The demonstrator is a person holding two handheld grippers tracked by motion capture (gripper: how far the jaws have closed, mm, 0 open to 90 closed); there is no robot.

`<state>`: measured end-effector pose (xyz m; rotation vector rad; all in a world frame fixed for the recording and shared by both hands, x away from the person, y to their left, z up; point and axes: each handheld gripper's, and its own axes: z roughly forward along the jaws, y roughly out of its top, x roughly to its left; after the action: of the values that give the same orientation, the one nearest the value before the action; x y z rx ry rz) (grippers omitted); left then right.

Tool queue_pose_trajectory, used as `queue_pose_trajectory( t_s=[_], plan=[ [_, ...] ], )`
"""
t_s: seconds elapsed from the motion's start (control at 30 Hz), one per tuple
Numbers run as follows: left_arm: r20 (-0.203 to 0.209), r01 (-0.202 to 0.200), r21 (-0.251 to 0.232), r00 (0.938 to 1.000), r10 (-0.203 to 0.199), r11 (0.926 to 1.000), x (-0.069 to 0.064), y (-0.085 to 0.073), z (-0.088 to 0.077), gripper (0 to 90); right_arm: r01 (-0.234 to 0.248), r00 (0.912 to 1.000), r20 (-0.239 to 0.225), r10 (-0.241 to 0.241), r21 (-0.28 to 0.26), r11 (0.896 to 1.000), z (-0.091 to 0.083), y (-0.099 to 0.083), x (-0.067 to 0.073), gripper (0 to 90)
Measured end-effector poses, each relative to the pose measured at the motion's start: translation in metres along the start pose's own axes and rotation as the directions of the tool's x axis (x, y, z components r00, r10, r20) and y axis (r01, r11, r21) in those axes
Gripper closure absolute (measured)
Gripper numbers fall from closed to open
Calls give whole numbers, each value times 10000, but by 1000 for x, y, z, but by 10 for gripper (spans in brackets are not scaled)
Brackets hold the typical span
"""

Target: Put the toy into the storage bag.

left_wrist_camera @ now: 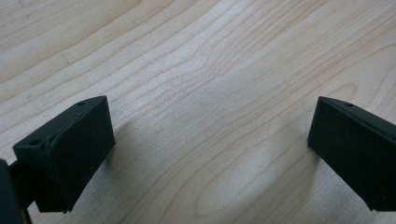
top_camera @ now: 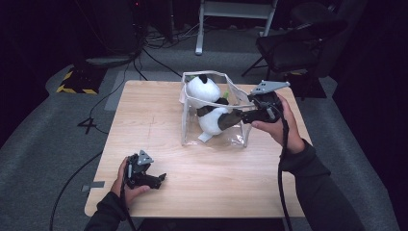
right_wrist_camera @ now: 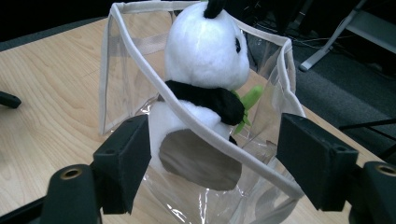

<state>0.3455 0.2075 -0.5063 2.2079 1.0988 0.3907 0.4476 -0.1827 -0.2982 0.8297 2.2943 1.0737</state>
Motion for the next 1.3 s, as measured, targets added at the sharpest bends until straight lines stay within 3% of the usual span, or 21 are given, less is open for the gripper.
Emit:
queue_pose_trajectory(
  t_s=[0.77,1.3],
  plan=[
    [1,0,-6,10000,0,10000,0,0,0,6,484,9984,-304,-480,119,9988,-24,-31,7,253],
    [1,-8,6,10000,8,10000,0,0,0,6,634,9978,-221,-630,155,9979,-34,-46,9,250]
  ],
)
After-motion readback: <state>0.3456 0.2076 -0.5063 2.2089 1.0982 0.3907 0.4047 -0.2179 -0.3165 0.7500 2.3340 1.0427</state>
